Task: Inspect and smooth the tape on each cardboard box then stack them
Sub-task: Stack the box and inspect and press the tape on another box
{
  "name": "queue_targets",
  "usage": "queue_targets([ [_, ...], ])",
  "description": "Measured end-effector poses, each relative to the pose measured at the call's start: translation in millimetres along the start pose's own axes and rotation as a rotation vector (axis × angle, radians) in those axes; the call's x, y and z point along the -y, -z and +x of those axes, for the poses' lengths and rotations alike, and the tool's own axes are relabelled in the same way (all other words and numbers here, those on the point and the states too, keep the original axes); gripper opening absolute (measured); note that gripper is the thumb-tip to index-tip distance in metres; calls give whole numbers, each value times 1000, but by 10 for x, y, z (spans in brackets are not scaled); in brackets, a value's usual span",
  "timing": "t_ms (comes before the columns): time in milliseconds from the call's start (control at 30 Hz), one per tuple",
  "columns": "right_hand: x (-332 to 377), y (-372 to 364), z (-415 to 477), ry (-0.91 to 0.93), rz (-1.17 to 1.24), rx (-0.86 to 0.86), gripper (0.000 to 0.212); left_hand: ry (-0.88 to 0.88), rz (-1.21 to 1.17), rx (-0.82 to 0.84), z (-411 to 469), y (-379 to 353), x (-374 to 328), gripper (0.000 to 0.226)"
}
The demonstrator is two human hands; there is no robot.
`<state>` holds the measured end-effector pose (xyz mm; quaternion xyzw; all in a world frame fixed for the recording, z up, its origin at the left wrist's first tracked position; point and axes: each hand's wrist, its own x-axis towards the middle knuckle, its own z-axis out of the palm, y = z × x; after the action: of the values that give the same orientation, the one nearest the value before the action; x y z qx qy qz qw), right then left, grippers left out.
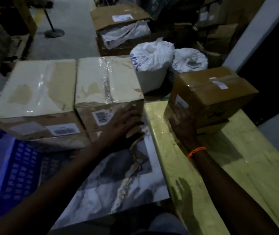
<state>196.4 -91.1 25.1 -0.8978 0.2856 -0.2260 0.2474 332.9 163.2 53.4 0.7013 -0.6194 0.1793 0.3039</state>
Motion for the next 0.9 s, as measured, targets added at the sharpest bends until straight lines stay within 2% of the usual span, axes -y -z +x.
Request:
queue_targets([
  [67,-359,216,151,-12,-144,-58,49,-39,-88,29,177,-329,-219,34],
  [167,-578,489,457,-26,-232,-160,50,-34,-125,136,524,-792,-425,30],
  [267,-811,544,656,61,-313,-139,55,92,-203,153,949,-1141,-520,30],
  [367,-1052,668,667,3,-325,-114,52,235,-268,124,1317,-1493,-563,33],
  [467,-1381,907,420,-19,-288,-188,43,438,-312,101,1627,-1857,-538,37],
  [600,-1980,1222,65,-69,5,-256,29,690,-416,-24,2142,-2230,-572,45],
  [667,-2077,1381,17,-146,184,-265,26,765,-466,42,2440,-2345,-656,55],
  [733,-2151,1468,63,-314,402,-341,47,826,-578,158,2649,-2433,-747,60],
  [800,-2186,1511,147,-499,603,-390,73,855,-652,205,2716,-2504,-797,61],
  [833,-2204,1520,183,-539,688,-364,74,875,-670,213,2706,-2524,-807,62],
  [900,-2216,1520,204,-524,754,-296,61,931,-725,223,2625,-2488,-838,67],
])
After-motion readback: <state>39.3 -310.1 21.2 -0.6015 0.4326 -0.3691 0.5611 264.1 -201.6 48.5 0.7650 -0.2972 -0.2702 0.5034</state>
